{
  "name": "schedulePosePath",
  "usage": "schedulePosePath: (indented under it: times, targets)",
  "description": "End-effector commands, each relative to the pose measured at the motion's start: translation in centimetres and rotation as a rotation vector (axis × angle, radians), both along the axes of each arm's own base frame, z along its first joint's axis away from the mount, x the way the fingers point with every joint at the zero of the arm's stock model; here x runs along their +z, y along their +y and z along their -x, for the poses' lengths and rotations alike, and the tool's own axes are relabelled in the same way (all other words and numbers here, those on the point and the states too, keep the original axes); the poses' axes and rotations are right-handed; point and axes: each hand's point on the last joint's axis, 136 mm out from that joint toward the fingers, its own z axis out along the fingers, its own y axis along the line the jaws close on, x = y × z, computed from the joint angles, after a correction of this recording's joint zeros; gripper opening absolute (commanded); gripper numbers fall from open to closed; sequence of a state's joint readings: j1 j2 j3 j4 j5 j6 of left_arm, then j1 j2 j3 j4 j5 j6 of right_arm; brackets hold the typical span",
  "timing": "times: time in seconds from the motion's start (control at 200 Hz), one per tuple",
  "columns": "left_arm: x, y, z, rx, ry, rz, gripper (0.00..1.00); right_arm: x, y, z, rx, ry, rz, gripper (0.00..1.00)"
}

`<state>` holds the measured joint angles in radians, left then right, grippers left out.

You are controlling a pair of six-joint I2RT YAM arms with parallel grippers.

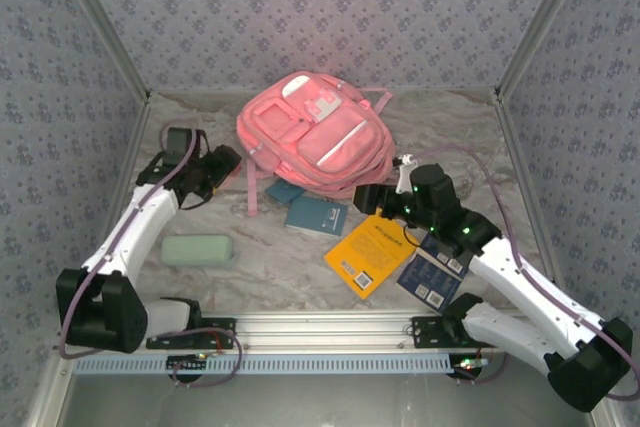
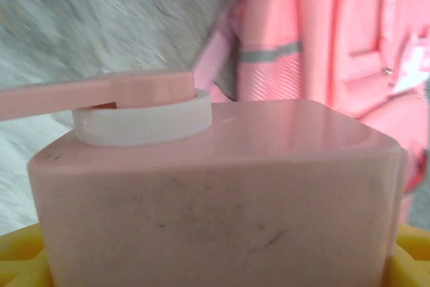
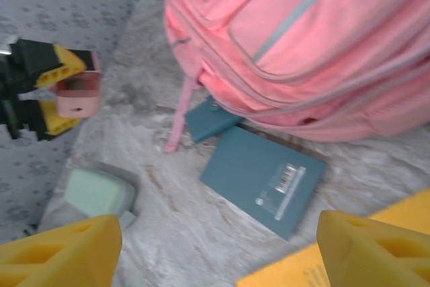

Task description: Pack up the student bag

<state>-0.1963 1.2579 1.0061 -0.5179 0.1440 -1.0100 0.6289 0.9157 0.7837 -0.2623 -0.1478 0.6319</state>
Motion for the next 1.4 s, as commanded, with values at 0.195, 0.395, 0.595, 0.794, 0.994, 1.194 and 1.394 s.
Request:
schedulePosePath:
  times: [0.195,0.395,0.595,0.794,0.994,1.194,1.394]
  targets:
    - [6.2,-10.0,0.4,0.051,-0.101,0.346,0.66,1.4,6.7,-1.9,0.047,-0.024,-0.184,0.76]
    - [6.9,-12.9,1.9,0.055,-0.050,0.405,0.64,1.6,11.2,-2.1,0.118,-0.024,-0.238,0.79]
    - [8.5,-14.6,3.0,0.026,-0.029,0.453,0.61,0.0,13.4,-3.3,0.121,0.001,-0.232,0.80]
    - [8.8,-14.7,3.7,0.027,-0.006,0.459,0.60,1.1,14.9,-3.4,0.170,-0.072,-0.263,0.82]
    - [8.7,-14.7,4.0,0.021,0.005,0.466,0.58,1.7,15.5,-2.8,0.220,-0.119,-0.305,0.82]
    - [8.7,-15.4,4.3,0.009,0.019,0.489,0.57,1.0,16.1,-3.2,0.223,-0.084,-0.281,0.81]
    - [9.7,-16.0,4.5,-0.008,0.007,0.506,0.56,-0.2,15.9,-4.5,0.188,-0.045,-0.288,0.76]
